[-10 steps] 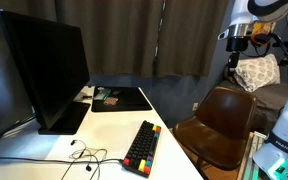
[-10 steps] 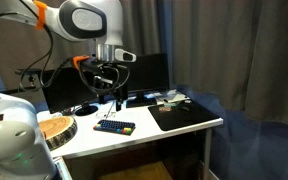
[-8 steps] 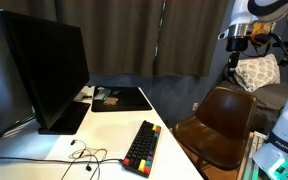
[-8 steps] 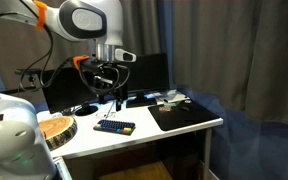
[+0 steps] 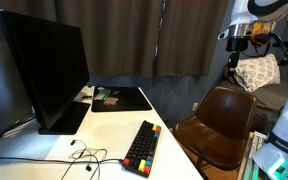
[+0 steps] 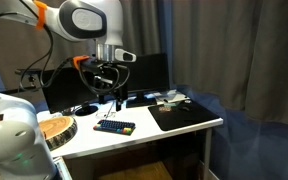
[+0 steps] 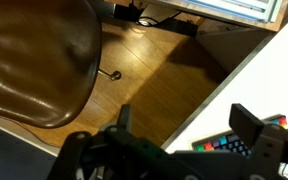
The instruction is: Move the computer keyboard forward towards the desktop computer monitor
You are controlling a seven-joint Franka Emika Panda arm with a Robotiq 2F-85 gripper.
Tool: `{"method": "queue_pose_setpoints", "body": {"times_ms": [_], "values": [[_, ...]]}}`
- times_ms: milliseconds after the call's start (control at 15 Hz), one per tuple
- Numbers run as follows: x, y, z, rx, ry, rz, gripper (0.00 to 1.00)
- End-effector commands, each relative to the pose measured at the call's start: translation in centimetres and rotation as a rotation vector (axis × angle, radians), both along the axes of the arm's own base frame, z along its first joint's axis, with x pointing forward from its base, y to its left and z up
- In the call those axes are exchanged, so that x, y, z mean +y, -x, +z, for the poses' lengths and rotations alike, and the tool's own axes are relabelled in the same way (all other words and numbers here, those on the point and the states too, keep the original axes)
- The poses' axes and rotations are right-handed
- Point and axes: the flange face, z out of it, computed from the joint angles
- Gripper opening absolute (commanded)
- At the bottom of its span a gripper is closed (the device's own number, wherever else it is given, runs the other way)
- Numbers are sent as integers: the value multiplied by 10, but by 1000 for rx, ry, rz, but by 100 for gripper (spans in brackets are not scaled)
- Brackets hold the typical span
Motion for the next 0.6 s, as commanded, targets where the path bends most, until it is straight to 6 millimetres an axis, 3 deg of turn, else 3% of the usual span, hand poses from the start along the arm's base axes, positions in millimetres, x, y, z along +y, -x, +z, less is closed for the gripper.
{"method": "queue_pose_setpoints", "body": {"times_ms": [0,200,533], "values": [[0,0,0,1,0,0,100],[0,0,0,1,0,0,100],[102,-41,-15,-24,103,224,100]]}}
